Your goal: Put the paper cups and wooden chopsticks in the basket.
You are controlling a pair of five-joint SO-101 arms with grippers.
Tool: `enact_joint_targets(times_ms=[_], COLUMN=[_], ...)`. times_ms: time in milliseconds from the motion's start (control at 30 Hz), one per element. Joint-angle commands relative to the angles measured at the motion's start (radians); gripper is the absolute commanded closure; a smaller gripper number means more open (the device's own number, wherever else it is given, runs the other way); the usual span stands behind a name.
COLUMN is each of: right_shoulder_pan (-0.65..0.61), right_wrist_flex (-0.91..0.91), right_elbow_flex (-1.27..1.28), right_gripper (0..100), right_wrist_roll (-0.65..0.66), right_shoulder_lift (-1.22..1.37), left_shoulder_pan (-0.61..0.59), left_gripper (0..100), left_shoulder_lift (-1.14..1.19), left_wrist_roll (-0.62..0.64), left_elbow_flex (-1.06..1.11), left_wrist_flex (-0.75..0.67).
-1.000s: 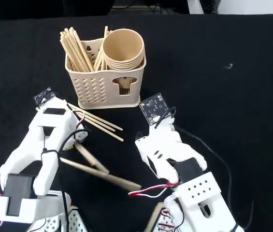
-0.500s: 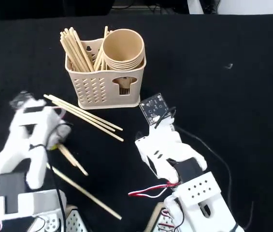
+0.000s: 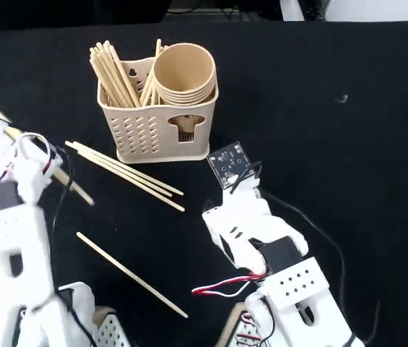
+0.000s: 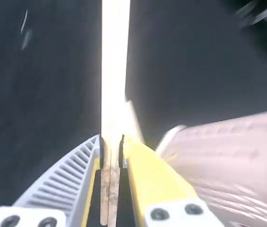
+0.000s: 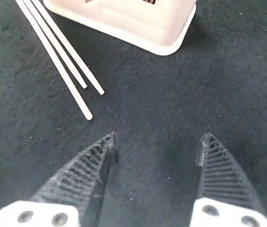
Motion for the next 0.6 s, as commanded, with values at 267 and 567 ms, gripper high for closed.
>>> enact_joint_targets(times_ms=[267,567], right_shoulder_pan=[0.025,0.025], right_wrist_flex=[-0.051,-0.052], right_elbow_flex=[0.024,0.033], right_gripper=[72.7,72.7], right_wrist_roll=[-0.005,-0.002], right_shoulder_lift=[-0.033,-0.033], left_shoulder_pan=[0.177,0.367], left_gripper=[97,97], left_shoulder_lift=[-0.316,-0.175], left_wrist_roll=[-0.258,-0.275], left_elbow_flex=[-0.332,-0.338], left_wrist_flex=[-0.137,-0.476])
